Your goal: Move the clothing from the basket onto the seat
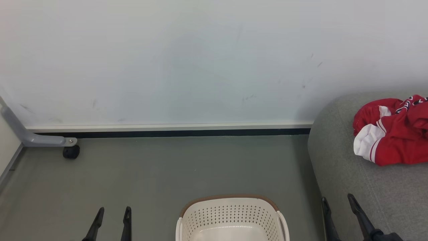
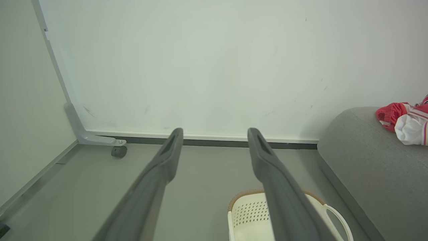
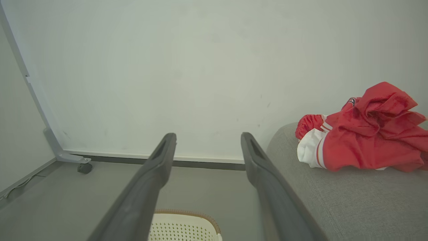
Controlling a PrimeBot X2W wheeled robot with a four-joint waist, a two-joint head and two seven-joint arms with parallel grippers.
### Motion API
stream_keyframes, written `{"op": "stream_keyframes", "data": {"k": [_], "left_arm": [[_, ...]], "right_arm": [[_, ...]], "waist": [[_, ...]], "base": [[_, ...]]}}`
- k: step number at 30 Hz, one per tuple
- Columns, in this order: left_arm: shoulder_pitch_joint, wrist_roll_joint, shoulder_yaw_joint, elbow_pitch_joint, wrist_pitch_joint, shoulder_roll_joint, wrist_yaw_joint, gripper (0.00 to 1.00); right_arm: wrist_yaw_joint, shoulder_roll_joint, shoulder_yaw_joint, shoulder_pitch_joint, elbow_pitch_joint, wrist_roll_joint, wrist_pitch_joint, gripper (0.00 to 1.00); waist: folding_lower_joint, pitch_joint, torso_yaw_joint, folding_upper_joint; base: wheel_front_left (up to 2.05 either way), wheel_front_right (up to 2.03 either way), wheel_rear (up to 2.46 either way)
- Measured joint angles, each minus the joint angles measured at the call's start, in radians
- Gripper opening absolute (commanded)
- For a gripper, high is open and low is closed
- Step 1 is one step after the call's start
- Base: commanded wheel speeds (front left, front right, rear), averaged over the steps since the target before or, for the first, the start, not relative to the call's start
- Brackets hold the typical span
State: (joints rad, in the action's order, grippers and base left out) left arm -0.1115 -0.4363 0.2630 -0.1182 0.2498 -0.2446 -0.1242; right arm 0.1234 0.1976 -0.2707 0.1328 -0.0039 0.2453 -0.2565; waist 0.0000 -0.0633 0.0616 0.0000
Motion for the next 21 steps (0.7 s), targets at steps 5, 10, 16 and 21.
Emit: {"op": "stream_keyframes", "data": {"k": [5,10,16,21], "left_arm": [[-0.001,0.007,-0.01,0.026,0.0,0.004,0.0,1.0],[-0.002,0.017,-0.047,0.03,0.0,0.019,0.0,1.0],[-0.003,0.027,-0.062,0.031,0.0,0.026,0.0,1.0],[-0.003,0.035,-0.068,0.032,0.0,0.03,0.0,1.0]], "right_arm": [[0.001,-0.007,0.021,0.014,-0.019,-0.007,0.0,1.0],[0.001,-0.023,0.038,0.026,-0.032,-0.011,0.0,1.0],[0.001,-0.03,0.051,0.026,-0.042,-0.017,0.001,1.0],[0.001,-0.033,0.063,0.025,-0.043,-0.02,0.009,1.0]], "waist": [[0.0,0.006,-0.001,0.0],[0.0,0.011,-0.005,0.0],[0.0,0.013,-0.011,0.0],[0.0,0.013,-0.013,0.0]], "base": [[0.0,0.0,0.0],[0.0,0.0,0.0],[0.0,0.0,0.0],[0.0,0.0,0.0]]}}
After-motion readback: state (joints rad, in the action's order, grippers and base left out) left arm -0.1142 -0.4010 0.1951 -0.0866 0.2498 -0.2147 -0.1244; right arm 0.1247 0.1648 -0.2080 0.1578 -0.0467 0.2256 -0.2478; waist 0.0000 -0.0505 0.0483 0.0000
